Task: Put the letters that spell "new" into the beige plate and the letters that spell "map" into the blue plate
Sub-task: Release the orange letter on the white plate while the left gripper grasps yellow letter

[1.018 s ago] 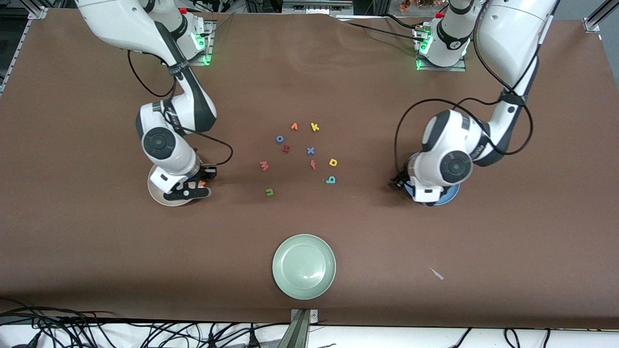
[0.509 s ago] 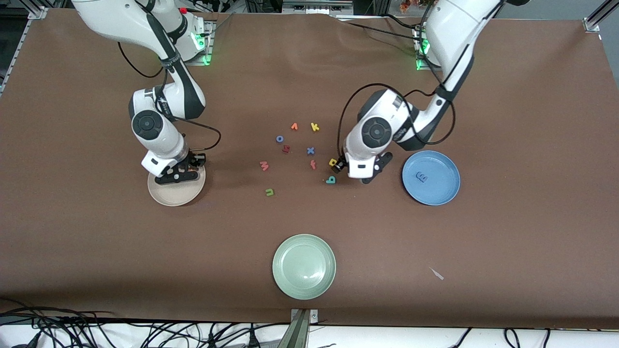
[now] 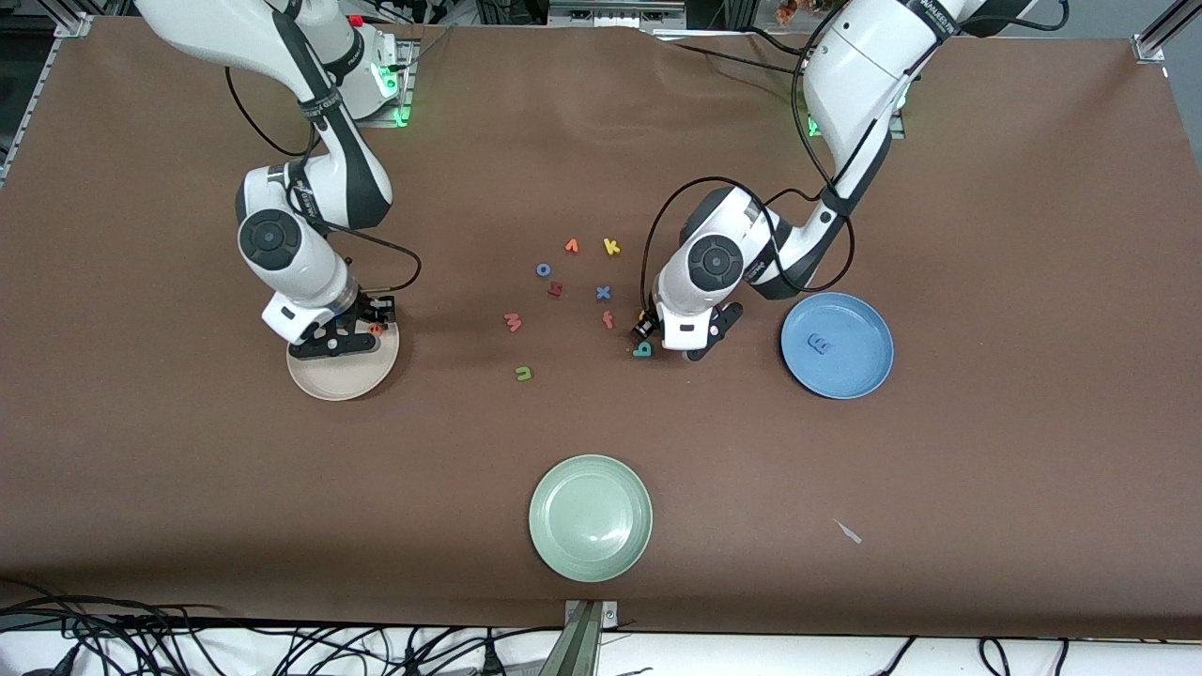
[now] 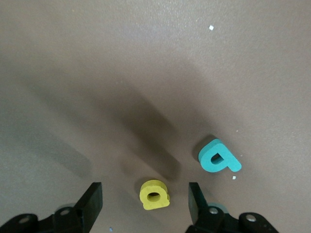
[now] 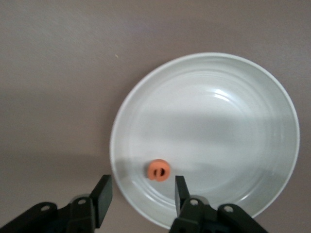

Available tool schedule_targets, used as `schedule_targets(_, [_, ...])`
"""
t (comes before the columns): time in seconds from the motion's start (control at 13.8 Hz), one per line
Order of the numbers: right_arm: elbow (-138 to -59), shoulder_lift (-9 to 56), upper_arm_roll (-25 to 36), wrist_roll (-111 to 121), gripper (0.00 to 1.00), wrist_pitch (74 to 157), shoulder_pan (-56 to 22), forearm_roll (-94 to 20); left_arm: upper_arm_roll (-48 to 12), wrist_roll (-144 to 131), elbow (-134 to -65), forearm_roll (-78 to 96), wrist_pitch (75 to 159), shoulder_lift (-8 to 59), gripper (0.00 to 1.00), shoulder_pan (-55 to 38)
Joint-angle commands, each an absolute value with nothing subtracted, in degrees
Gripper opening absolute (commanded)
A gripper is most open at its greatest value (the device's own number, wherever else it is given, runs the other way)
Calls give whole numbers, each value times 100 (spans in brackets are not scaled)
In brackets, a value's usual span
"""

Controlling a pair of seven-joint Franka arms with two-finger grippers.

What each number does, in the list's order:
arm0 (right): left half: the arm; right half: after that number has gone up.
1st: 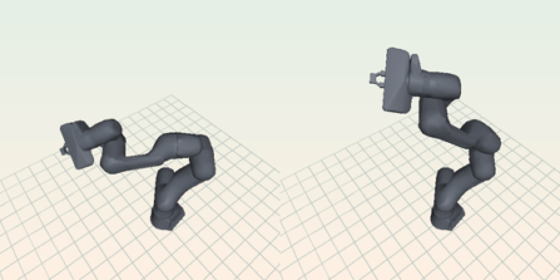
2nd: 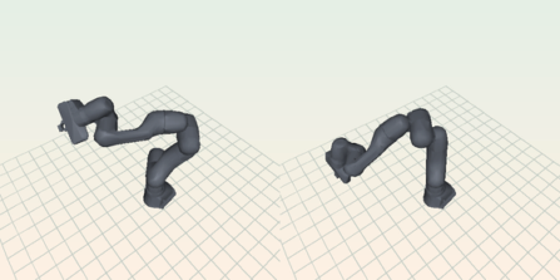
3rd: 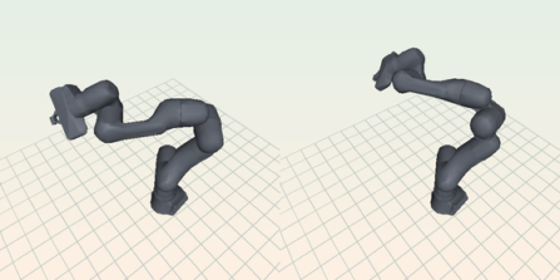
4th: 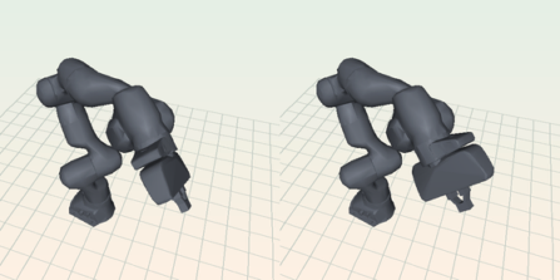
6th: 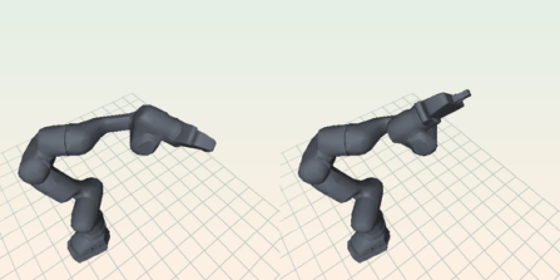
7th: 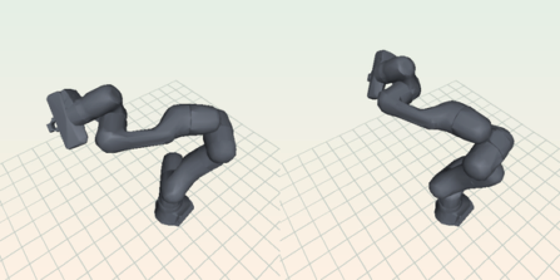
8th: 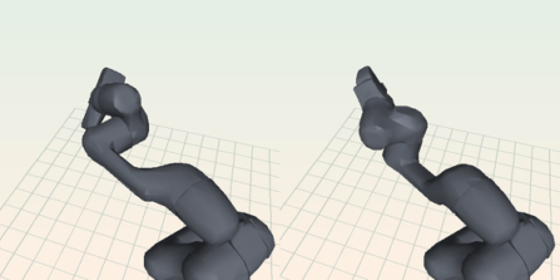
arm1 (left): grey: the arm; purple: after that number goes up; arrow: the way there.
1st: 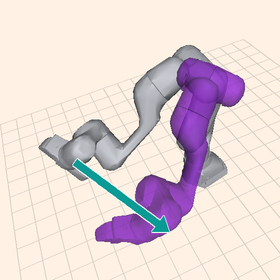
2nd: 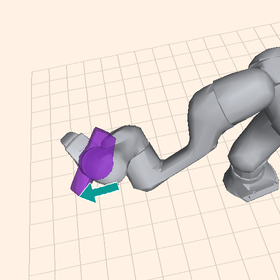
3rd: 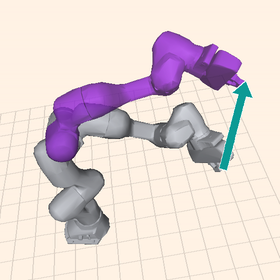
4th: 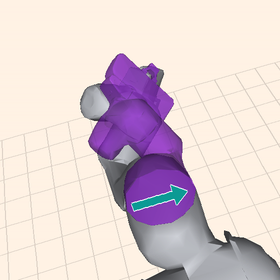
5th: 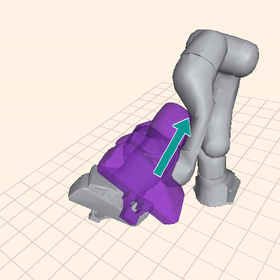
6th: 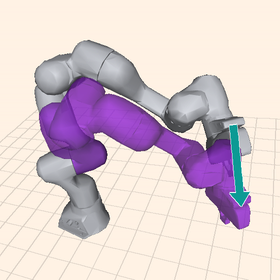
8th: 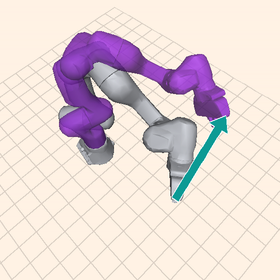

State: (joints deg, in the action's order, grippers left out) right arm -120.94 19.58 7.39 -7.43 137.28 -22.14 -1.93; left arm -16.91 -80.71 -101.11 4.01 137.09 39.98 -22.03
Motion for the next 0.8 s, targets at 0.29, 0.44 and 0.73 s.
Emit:
schedule_targets(0.29, [-11436,2363,290,-2536,64,13658,-2951,-694,-1670,-8103,-10046,290,13790,4140,61,-2355])
schedule_targets(0.44, [-11294,2609,290,-3083,64,13885,-3216,-677,-1670,-8086,-10046,281,13886,4140,41,-2364])
schedule_targets(0.73, [-11294,2900,299,-3419,75,14422,-3559,-642,-1661,-8077,-10055,281,14045,4149,12,-2435])
